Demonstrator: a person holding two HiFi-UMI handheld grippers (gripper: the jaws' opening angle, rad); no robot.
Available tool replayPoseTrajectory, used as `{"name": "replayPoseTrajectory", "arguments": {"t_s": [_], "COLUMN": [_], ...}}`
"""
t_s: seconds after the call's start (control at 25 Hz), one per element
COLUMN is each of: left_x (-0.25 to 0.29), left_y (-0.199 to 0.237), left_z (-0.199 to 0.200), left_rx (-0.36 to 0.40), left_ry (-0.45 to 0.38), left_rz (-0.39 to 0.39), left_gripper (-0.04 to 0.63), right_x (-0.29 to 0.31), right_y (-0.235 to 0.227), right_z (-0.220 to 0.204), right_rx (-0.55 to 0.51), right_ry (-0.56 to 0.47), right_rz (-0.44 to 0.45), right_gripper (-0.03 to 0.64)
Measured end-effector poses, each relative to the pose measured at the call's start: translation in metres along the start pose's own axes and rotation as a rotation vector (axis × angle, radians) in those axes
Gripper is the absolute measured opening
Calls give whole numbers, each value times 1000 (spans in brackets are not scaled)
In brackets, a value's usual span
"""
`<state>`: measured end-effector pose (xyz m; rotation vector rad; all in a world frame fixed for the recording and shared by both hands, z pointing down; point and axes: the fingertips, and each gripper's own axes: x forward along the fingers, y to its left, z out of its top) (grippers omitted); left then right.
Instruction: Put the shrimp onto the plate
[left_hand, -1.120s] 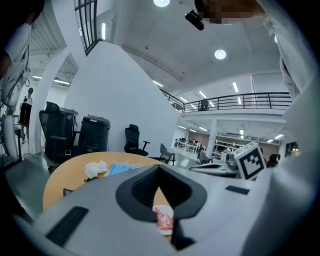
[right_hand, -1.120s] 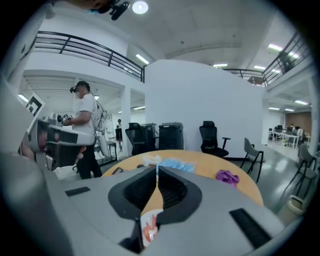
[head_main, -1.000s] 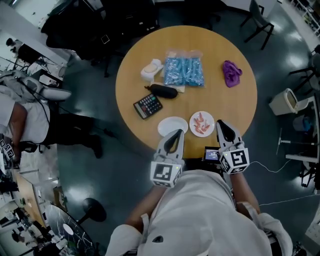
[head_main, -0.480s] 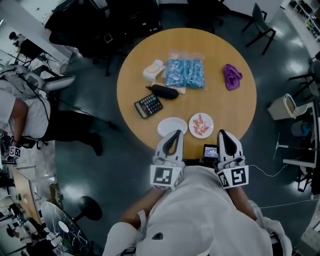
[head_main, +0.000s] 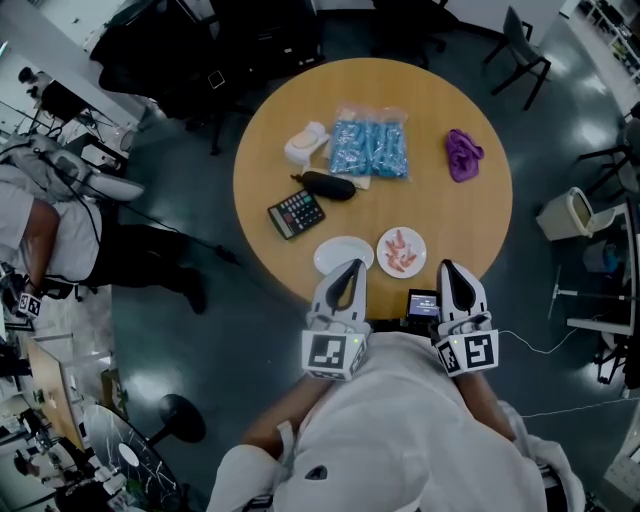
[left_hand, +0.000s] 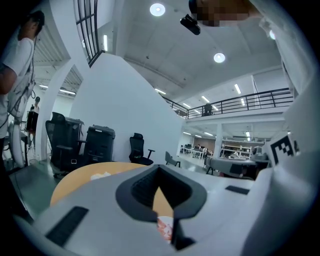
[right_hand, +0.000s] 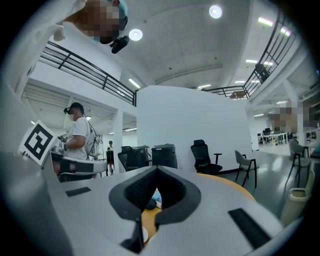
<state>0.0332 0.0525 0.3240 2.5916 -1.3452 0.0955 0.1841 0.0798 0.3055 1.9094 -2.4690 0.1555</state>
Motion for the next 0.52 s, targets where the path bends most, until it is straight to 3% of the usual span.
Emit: {"name": "replayPoseTrajectory", "arguments": {"t_s": [0.52], "left_x": [0], "left_y": [-17], "left_z": [0], "left_rx": [21], "left_ry": [-12], "left_rz": [-20], "left_gripper": [8], "right_x": [-17], "right_y": [-2], "right_z": [10], "right_rx": [-19], "right_ry": [-32], "right_rz": [-1], "right_gripper": [17]}}
